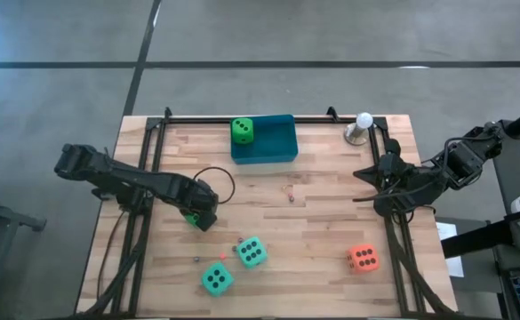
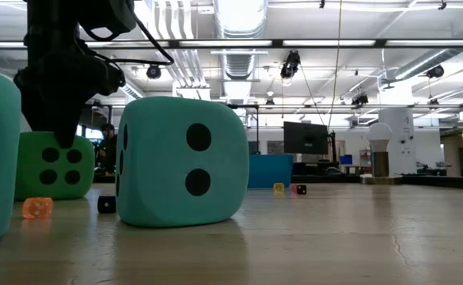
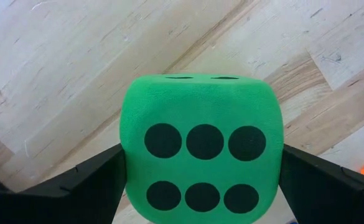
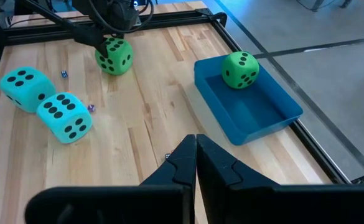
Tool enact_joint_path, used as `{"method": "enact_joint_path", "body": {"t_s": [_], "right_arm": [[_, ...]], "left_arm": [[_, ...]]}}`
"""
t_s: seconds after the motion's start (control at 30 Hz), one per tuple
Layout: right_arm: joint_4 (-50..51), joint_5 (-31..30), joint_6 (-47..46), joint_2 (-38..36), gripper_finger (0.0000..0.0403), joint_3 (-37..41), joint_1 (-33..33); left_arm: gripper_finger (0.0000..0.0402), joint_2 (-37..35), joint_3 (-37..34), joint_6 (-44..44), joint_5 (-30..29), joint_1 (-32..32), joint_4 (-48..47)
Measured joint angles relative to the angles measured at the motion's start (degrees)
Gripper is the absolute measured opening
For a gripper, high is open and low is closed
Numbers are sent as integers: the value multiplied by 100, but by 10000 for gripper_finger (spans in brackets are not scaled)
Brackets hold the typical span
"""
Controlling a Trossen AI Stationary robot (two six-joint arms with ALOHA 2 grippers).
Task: Pick & Place Dice
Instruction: Put the large green dice into the blue bin
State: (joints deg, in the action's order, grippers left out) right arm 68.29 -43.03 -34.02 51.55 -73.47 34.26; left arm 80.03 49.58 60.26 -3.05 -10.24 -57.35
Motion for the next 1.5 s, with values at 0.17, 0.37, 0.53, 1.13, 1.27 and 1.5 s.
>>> {"method": "enact_joint_path", "body": {"t_s": [0.17,0.37,0.53,1.13,1.27,1.5], "right_arm": [[0,0,0,-1,8,0,0],[0,-2,0,-2,8,0,0],[0,-1,-2,0,8,1,0],[0,0,-1,-1,8,1,-2],[0,-1,0,-2,8,1,-1],[0,-1,0,-1,8,1,-1]], "left_arm": [[371,-11,-4,31,-2,7,17],[370,-8,33,110,-5,30,16],[370,-2,251,154,-40,120,-124],[368,-8,1172,-198,-299,905,-271],[369,-11,1525,-300,-444,1106,-272],[369,-4,2326,-575,-1052,1487,17]]}}
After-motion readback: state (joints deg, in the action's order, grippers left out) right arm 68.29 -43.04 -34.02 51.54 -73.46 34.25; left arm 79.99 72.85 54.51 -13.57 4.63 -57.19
